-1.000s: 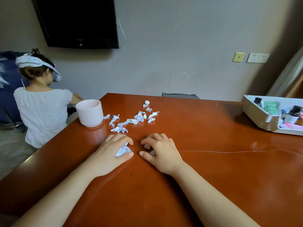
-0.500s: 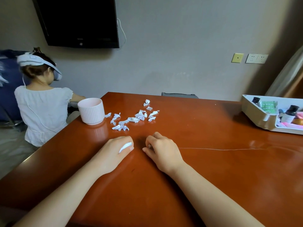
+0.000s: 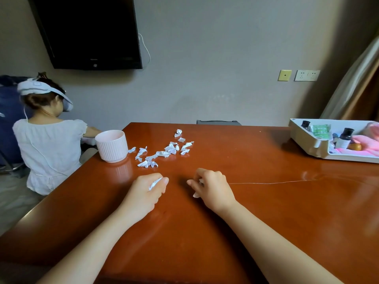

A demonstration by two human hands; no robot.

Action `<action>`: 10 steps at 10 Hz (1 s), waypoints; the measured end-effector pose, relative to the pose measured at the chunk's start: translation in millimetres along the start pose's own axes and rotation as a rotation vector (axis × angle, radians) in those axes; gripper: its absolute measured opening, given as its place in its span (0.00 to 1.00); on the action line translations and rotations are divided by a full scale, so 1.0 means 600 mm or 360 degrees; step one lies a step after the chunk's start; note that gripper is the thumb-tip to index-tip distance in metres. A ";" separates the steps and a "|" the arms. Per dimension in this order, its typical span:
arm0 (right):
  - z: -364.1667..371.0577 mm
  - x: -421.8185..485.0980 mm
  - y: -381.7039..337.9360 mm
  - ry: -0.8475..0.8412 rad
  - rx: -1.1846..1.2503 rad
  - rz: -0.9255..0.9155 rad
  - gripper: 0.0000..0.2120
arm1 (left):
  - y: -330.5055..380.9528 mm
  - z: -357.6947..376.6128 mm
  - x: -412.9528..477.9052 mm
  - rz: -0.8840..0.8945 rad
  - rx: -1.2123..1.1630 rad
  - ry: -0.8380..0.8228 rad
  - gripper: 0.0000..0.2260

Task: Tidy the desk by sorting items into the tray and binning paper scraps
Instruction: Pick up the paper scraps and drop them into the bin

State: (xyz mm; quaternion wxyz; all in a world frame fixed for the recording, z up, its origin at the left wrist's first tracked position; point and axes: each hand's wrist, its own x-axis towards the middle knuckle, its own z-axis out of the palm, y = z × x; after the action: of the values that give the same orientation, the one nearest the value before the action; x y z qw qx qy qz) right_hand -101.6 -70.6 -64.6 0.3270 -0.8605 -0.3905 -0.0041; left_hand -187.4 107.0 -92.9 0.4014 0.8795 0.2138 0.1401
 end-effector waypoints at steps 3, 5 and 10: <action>-0.138 -0.076 0.033 0.0238 0.0028 0.0135 0.13 | 0.147 0.034 -0.070 0.0217 0.0012 -0.0260 0.16; -0.256 -0.173 0.065 0.0393 -0.0107 0.0210 0.12 | 0.265 0.087 -0.125 0.0387 -0.0101 -0.0515 0.17; -0.385 -0.504 0.221 0.0725 -0.0164 0.0834 0.17 | 0.461 0.399 -0.287 0.0687 -0.0522 -0.1514 0.19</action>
State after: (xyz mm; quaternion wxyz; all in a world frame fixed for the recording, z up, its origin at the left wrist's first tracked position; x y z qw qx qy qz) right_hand -164.8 -467.3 -36.6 0.3520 -0.9238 -0.0727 -0.1318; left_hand -164.0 -293.8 -46.4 0.5478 0.7957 -0.2013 -0.1624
